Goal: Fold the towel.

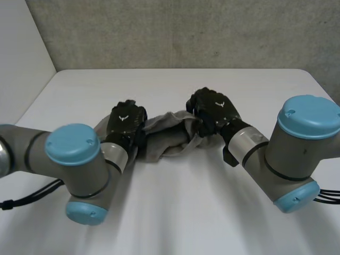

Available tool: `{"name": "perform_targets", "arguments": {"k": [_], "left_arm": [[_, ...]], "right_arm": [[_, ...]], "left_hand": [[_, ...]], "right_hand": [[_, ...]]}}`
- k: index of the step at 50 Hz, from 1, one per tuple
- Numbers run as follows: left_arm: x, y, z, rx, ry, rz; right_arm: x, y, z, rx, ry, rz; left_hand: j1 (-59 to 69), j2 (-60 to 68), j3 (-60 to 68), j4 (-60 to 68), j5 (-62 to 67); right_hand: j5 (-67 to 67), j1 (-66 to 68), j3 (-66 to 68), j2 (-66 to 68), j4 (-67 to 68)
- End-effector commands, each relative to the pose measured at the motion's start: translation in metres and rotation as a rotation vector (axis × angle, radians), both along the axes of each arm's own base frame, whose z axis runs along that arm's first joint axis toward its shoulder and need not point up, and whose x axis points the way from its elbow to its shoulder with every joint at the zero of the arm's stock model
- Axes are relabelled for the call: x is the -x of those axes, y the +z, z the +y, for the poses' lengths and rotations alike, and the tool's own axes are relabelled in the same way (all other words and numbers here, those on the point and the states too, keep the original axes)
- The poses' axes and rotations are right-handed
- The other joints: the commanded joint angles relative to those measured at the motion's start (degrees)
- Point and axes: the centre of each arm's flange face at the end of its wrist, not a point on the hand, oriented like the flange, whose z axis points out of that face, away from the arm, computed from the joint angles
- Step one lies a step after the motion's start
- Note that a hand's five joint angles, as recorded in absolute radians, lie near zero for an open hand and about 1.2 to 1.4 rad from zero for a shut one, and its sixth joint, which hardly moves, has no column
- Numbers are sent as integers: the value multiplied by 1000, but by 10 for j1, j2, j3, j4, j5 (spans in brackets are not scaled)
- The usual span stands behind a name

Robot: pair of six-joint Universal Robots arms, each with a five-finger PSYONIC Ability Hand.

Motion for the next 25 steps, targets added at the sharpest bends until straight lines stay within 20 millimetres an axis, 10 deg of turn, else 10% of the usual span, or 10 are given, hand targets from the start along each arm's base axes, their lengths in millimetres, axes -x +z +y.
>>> {"name": "perform_targets", "arguments": {"k": [1, 9, 13, 20, 25], "left_arm": [[-8, 23, -10, 24, -8, 8], [-6, 38, -53, 139, -17, -114], [6, 66, -76, 307, -44, -169], [9, 201, -75, 738, -4, 15], [-4, 239, -59, 840, -15, 89]], "right_arm": [[5, -4, 2, 18, 71, 109], [-15, 1, -21, 117, 168, 231], [-29, 44, -59, 352, 127, 224], [-37, 202, -58, 1019, 3, -18], [-30, 222, -41, 1117, 8, -86]], "left_hand": [[46, 67, -25, -29, 46], [46, 67, -25, -29, 46], [46, 67, -25, -29, 46], [46, 67, -25, -29, 46], [46, 67, -25, -29, 46]], "right_hand": [[49, 57, -4, 55, -34], [49, 57, -4, 55, -34], [49, 57, -4, 55, -34], [49, 57, -4, 55, -34], [49, 57, -4, 55, -34]]}}
